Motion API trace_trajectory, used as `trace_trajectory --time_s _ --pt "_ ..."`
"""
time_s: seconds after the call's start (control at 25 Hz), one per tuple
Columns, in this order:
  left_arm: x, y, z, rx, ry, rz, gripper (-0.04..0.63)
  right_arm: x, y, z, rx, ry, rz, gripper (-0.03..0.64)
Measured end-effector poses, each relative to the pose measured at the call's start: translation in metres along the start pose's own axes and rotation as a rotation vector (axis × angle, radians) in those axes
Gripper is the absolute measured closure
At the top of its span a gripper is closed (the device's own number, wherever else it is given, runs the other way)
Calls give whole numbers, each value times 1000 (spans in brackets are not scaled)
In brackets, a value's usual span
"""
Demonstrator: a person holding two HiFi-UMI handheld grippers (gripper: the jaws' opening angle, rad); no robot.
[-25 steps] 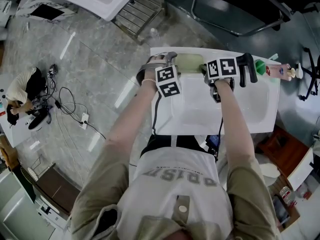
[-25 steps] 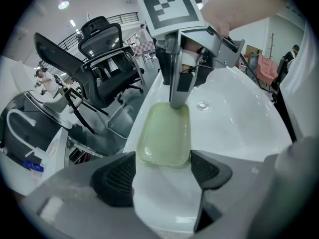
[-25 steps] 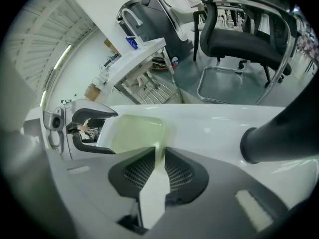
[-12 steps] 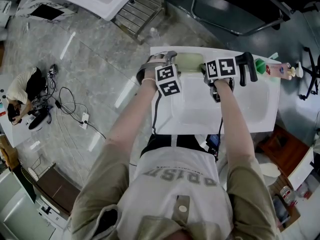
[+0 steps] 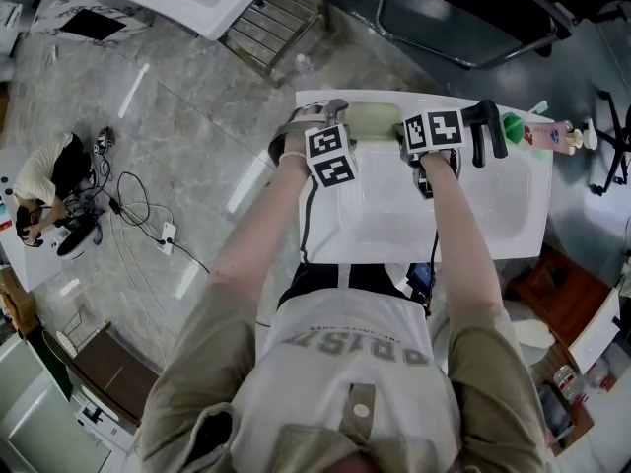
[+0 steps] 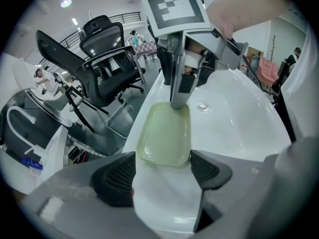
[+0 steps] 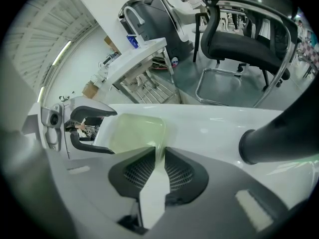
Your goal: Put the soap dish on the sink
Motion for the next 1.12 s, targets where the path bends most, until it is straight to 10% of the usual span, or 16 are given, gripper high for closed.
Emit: trace_trajectory --time_s 1.12 --pt "-9 3 -7 -53 -28 12 232 -6 10 -4 33 -90 47 465"
Point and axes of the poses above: the fingertips, and each gripper's own axes: x forward along the fingers, y to its left, z out of its top, the point moved 10 cm from there along -x, backward along the fingers, and after that the axes turned 1 degree about -x, right-handed, at the moved point
